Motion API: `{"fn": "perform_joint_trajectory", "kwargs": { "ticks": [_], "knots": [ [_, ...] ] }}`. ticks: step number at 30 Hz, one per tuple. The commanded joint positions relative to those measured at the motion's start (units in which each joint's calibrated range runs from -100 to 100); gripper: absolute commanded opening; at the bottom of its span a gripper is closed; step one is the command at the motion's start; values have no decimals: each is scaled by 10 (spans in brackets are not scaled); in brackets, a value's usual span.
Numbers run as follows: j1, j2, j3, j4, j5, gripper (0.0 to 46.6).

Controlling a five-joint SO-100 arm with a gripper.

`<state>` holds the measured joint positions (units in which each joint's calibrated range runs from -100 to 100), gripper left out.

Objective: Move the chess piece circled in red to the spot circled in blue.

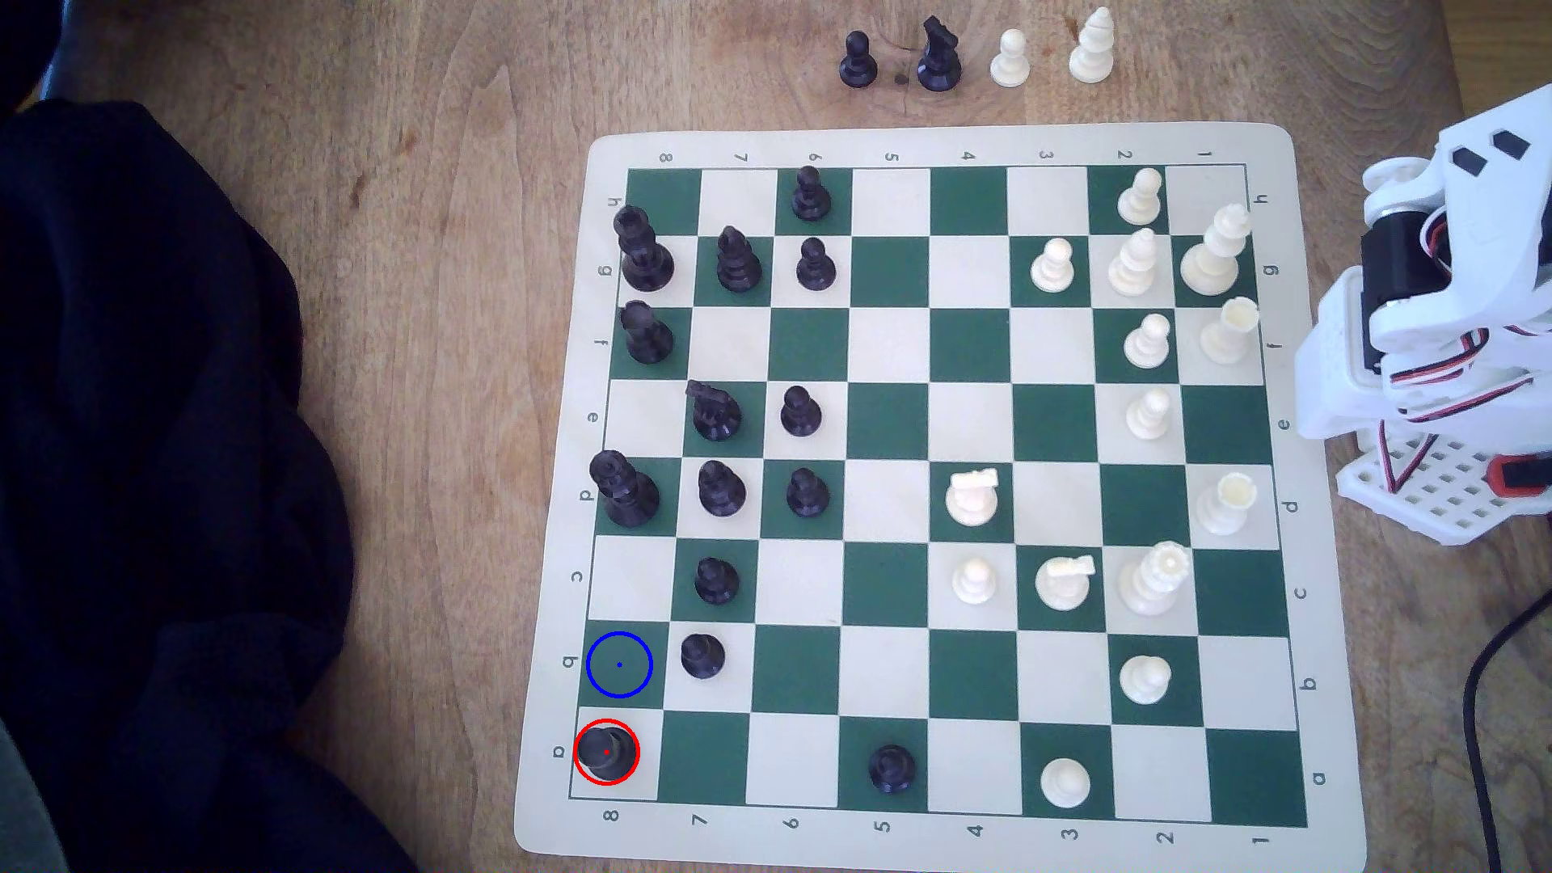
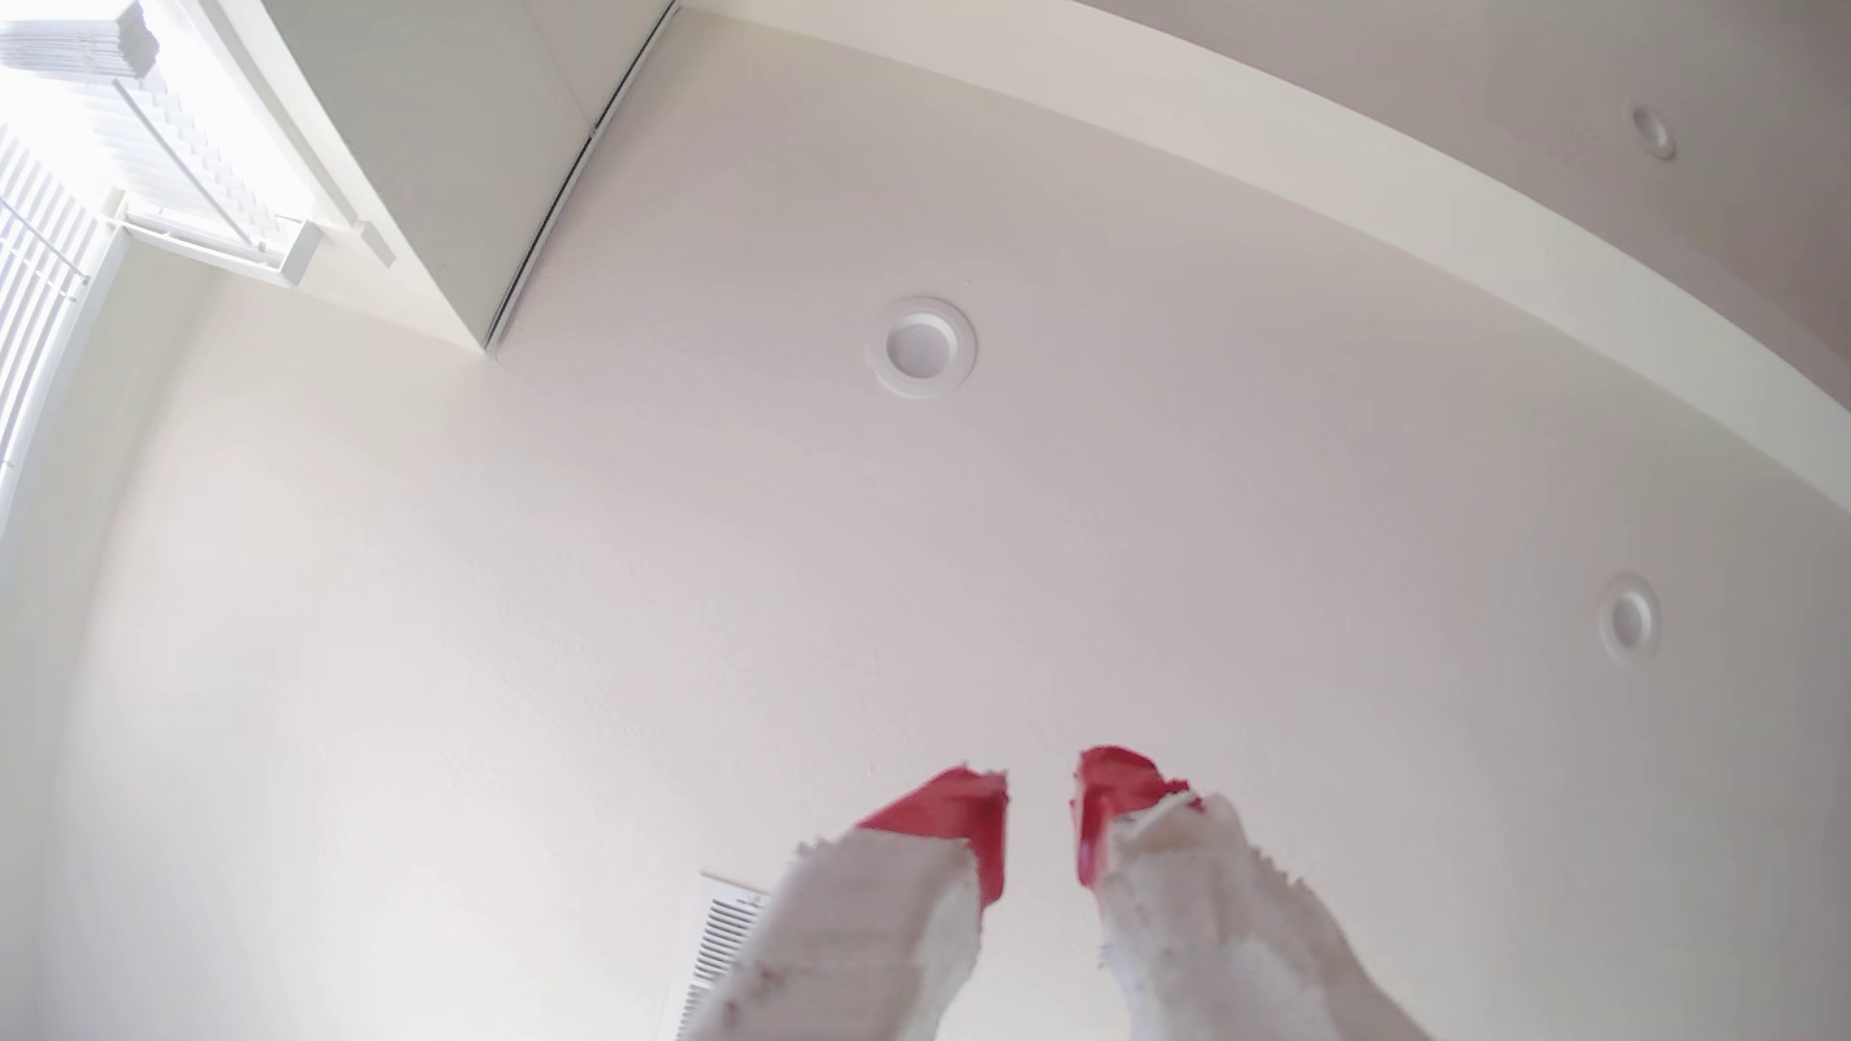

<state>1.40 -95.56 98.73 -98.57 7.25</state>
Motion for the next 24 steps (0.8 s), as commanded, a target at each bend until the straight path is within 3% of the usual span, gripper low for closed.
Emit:
{"fn": "perform_joint_trajectory", "kwargs": {
  "ticks": [1,9,24],
  "knots": [
    [-13,-3,13,-11,3,40],
    [-28,-3,9,118,3,40],
    [-35,10,-109,771,-1,40]
  ]
}}
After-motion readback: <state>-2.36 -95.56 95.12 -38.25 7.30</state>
